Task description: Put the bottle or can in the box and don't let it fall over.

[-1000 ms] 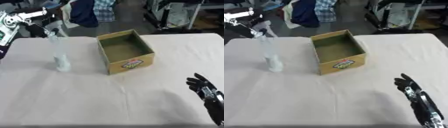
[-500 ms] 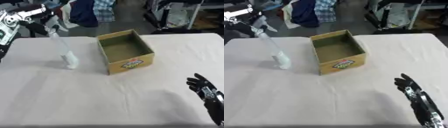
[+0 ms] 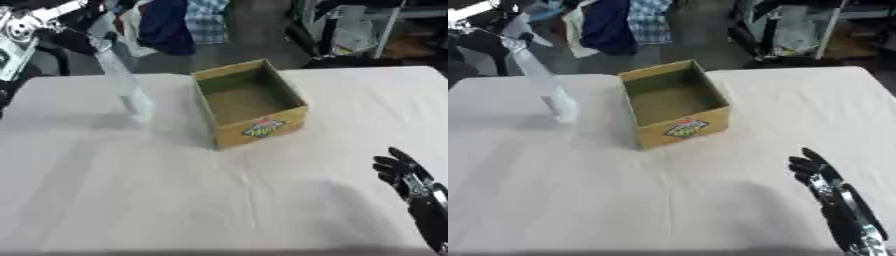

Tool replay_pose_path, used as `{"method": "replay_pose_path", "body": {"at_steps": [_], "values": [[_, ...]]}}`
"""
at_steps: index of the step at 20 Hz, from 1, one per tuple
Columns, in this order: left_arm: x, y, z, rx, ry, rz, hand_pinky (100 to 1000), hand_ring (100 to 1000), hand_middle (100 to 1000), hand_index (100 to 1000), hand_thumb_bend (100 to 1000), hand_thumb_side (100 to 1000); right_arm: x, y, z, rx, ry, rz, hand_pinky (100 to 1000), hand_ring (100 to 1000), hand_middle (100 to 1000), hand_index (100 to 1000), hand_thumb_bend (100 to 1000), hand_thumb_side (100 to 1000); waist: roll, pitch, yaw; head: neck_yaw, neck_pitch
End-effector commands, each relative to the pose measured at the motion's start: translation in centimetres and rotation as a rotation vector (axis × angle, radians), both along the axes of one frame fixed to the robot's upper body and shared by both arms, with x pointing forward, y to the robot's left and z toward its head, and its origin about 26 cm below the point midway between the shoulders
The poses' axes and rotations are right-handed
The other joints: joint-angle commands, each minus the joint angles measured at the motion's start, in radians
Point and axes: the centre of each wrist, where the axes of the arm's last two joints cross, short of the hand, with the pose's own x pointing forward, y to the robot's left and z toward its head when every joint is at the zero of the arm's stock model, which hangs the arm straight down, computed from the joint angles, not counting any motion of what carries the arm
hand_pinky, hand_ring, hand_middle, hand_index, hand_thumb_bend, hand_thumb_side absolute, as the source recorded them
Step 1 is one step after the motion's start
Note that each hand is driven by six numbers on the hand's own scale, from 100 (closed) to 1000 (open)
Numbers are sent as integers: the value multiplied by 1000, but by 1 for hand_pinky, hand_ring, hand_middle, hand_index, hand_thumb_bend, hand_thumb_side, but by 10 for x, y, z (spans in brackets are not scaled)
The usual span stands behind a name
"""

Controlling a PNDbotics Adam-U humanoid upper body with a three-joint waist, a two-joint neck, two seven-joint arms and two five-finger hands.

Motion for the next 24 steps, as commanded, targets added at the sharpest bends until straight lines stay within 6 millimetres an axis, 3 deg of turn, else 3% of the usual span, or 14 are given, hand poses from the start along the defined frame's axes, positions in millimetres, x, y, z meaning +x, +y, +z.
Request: {"method": "replay_pose_path", "body": {"at_steps": [1,9,15,17,18,19,20,21,22,24], "values": [[0,-3,32,-6,-108,12,343,292,285,401,100,219,3,-3,7,-7,-21,2,949,901,842,1000,100,826,0,-13,0,3,5],[24,-70,48,-19,-194,-112,368,299,289,412,100,215,3,0,6,-7,-14,21,950,901,842,1000,100,828,-4,-16,-14,23,5],[41,-129,28,-60,-223,-182,388,317,308,429,100,217,5,7,7,1,-16,56,950,901,842,1000,100,832,-5,-7,-67,55,5],[45,-140,16,-62,-209,-180,526,430,418,554,100,138,6,10,8,7,-18,67,950,901,842,1000,100,833,-7,-2,-92,66,5],[46,-143,10,-49,-200,-173,659,541,531,687,100,128,6,11,8,9,-19,70,950,901,842,1000,100,834,-7,1,-105,68,5],[47,-146,5,-29,-192,-164,681,565,555,711,100,160,6,11,8,10,-19,71,950,901,842,1000,100,834,-8,3,-115,70,5],[48,-148,-1,-1,-184,-155,787,713,714,839,307,409,6,11,8,11,-18,70,950,901,842,1000,100,836,-8,5,-123,70,5],[49,-149,-5,25,-181,-147,808,749,750,865,377,472,6,11,8,12,-17,69,950,901,842,1000,100,836,-8,6,-129,69,5],[49,-149,-8,48,-175,-141,872,844,855,950,554,642,6,10,7,12,-17,66,950,901,841,1000,100,836,-8,6,-132,68,5],[48,-146,-9,71,-176,-137,912,908,923,979,663,735,6,9,7,13,-16,59,950,900,841,1000,100,836,-6,7,-132,64,5]]}}
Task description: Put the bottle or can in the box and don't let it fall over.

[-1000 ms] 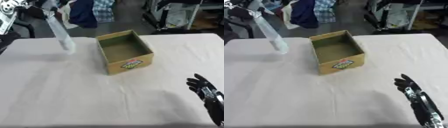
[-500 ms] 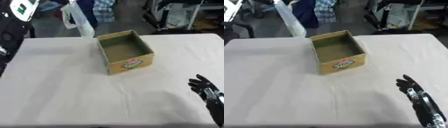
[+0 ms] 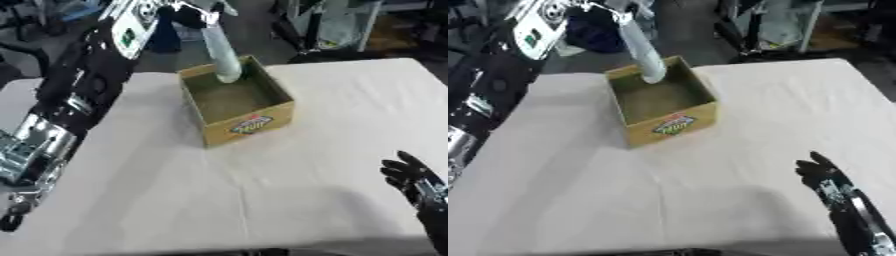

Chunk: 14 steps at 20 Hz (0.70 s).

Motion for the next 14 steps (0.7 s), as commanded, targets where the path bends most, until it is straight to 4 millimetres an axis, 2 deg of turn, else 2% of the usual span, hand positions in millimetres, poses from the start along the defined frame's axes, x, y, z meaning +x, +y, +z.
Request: {"method": "replay_pose_path", "body": {"at_steps": [1,2,4,7,8,10,12,14], "values": [[-3,7,15,26,-54,13,915,917,934,983,673,747,3,-2,5,2,-19,-2,949,900,841,1000,100,836,-2,-6,2,-5,-2],[-5,11,20,9,-72,10,925,937,956,991,708,775,2,-2,5,2,-19,-5,949,900,841,1000,100,837,-1,-6,6,-12,-2],[-11,18,28,-33,-105,4,920,942,967,988,713,790,2,-3,5,1,-18,-8,949,900,841,1000,100,836,0,-8,14,-20,-2],[-30,35,47,-143,-188,-11,893,926,951,967,604,739,3,-3,5,5,-22,-14,950,900,841,1000,100,836,0,-8,25,-33,-2],[-38,42,53,-190,-219,-14,875,914,939,951,535,716,3,-4,5,4,-23,-18,950,900,841,1000,100,835,0,-8,29,-39,-2],[-59,57,64,-286,-278,-15,852,896,919,931,482,692,3,-6,6,2,-26,-28,950,900,841,1000,100,834,-1,-7,39,-45,-2],[-82,74,67,-393,-323,-6,828,884,908,911,432,678,3,-8,6,0,-28,-39,950,900,841,1000,100,836,1,-5,55,-51,-2],[-105,89,62,-501,-343,7,807,876,904,893,384,674,3,-9,6,-1,-31,-45,950,900,841,1000,100,836,1,-2,74,-56,-2]]}}
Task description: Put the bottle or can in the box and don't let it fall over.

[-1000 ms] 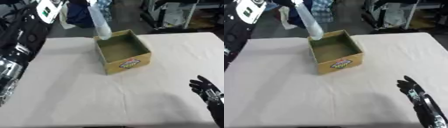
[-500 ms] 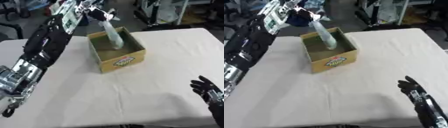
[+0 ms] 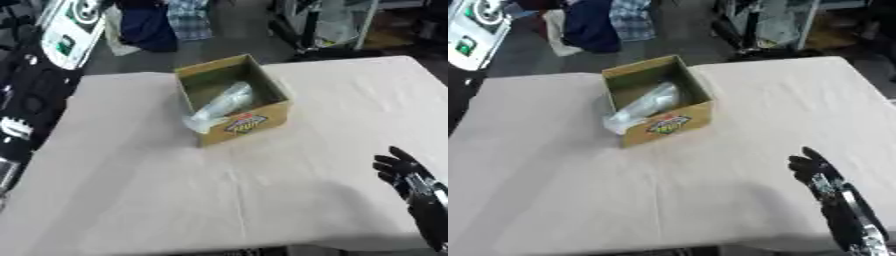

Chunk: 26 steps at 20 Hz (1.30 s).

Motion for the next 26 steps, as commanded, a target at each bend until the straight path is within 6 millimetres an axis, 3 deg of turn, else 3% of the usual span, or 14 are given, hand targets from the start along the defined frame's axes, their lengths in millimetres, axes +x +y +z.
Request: {"method": "replay_pose_path", "body": {"at_steps": [1,5,6,7,9,14,19,26], "values": [[-38,21,24,-153,-117,5,802,873,901,889,376,669,2,-4,8,-7,-28,-13,950,900,841,1000,100,835,-1,-1,16,-9,-2],[-65,33,0,-335,-119,16,778,865,897,872,325,679,3,-3,10,-1,-37,-14,950,900,841,1000,100,835,-1,4,39,-15,-2],[-68,34,-6,-363,-112,24,761,863,901,855,258,706,3,-3,10,0,-39,-14,949,900,841,1000,100,833,-2,6,43,-15,-2],[-75,39,-32,-453,-98,55,756,860,900,853,240,712,4,-2,12,6,-46,-14,949,900,841,1000,100,832,-6,9,53,-14,-2],[-89,41,-64,-577,-97,96,742,850,894,842,199,731,4,-1,14,12,-56,-15,949,899,838,1000,100,828,-11,13,64,-8,-2],[-111,29,-119,-813,-41,160,729,831,874,830,158,766,6,1,21,33,-83,-31,939,887,827,1000,100,814,-21,21,73,14,-2],[-120,15,-145,-944,1,191,718,812,857,824,126,783,4,1,23,50,-91,-57,933,879,820,1000,100,811,-27,30,82,10,-2],[-121,7,-161,-988,71,190,708,790,840,814,100,793,5,2,27,68,-103,-78,930,873,815,1000,100,812,-35,55,86,-14,-2]]}}
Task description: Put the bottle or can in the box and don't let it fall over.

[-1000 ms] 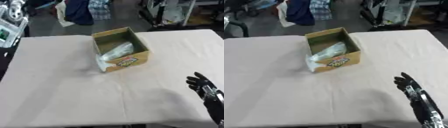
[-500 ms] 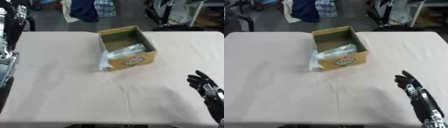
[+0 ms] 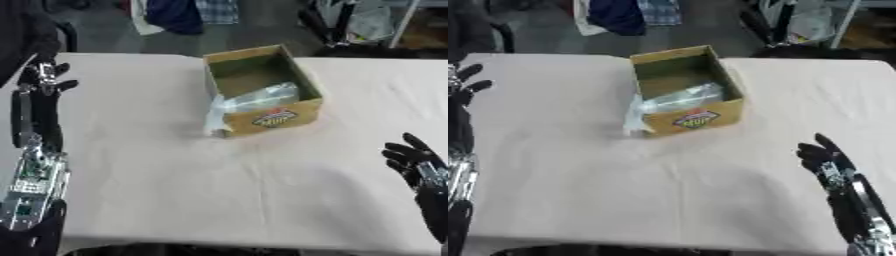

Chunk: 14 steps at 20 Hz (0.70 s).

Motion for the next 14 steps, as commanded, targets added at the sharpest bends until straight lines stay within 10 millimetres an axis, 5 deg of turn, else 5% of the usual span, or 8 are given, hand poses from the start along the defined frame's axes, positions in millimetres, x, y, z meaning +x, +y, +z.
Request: {"method": "replay_pose_path", "body": {"at_steps": [1,14], "values": [[2,-3,4,1,-8,-23,706,784,834,810,100,793,2,-1,11,14,-36,-11,930,873,814,1000,100,813,-3,0,0,-12,-2],[4,-8,2,-16,6,-48,702,769,819,800,100,798,4,1,13,16,-43,-5,931,872,813,1000,100,812,0,12,-1,-21,-2]]}}
